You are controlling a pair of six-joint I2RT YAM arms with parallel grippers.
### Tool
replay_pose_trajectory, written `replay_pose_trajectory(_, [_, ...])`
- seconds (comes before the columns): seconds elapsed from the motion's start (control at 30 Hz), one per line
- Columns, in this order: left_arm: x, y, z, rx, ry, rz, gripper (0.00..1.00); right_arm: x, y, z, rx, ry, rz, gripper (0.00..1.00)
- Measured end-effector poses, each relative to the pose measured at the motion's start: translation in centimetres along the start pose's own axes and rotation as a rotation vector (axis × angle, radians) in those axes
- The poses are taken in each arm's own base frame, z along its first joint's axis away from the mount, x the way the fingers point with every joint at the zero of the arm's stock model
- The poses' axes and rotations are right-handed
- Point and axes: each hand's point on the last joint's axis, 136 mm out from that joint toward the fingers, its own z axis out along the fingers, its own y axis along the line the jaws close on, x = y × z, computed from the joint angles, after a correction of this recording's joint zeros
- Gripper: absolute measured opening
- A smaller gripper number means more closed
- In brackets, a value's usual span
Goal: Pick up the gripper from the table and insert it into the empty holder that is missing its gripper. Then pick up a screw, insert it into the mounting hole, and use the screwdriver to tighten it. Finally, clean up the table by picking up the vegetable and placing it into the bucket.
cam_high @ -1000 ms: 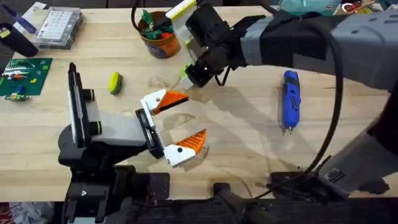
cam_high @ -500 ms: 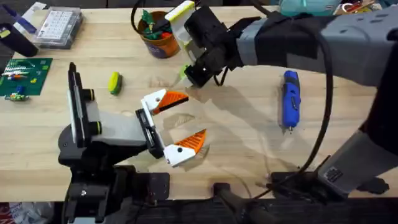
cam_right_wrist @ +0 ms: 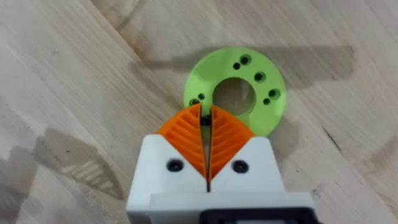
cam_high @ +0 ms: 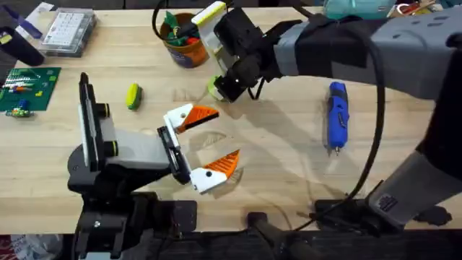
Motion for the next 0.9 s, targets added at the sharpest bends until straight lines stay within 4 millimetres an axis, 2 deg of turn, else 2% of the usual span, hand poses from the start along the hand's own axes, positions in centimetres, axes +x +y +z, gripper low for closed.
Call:
replay_pose_trajectory(0.23, [0.0, 0.0, 0.0, 0.000, 0.000, 0.000, 0.986, 0.2, 0.1, -0.7, -0.005, 0.053, 0.007, 0.004])
replay_pose_trajectory(0.67, [0.0, 0.0, 0.0, 0.000, 0.000, 0.000, 0.986, -4.1, 0.3, -4.8, -0.002, 0.022, 0.003, 0.004])
replay_pose_trajectory(0.9, [0.0, 0.0, 0.0, 0.000, 0.000, 0.000, 0.986, -4.9, 0.4, -6.2, 0.000, 0.004, 0.001, 0.004])
